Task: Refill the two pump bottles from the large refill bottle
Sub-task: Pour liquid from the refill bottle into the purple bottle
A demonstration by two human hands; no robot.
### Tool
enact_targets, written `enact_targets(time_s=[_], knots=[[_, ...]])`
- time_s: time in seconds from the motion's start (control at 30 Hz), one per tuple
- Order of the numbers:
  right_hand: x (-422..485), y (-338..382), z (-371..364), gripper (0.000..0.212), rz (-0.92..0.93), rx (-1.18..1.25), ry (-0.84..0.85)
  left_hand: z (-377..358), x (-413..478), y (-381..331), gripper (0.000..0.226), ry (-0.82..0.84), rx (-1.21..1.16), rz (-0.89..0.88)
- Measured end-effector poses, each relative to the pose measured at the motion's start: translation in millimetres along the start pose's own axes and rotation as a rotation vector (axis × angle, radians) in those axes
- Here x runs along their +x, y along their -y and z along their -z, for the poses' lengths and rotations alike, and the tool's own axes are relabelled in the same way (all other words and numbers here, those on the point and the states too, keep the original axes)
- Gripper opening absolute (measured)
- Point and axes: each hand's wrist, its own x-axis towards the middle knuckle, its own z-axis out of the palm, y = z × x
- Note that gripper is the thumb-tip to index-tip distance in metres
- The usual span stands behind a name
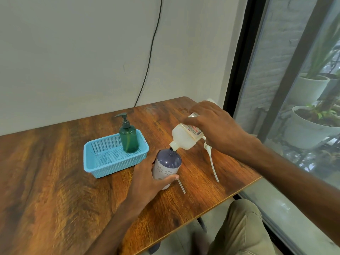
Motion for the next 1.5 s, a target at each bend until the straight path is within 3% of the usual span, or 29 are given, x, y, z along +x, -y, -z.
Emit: enact_targets(time_s=[0.27,1.5], knots=[[5.3,5.9,3.7,0.086,0.031,-0.072,0.021,-0.7,-0.6,4.8,0.077,-0.012,-0.039,0.022],[31.1,42.6,22.4,0.074,0.239,-0.334,0.042,0.8,-9.4,16.0,0.081,-0.083,-0.137,0.057]])
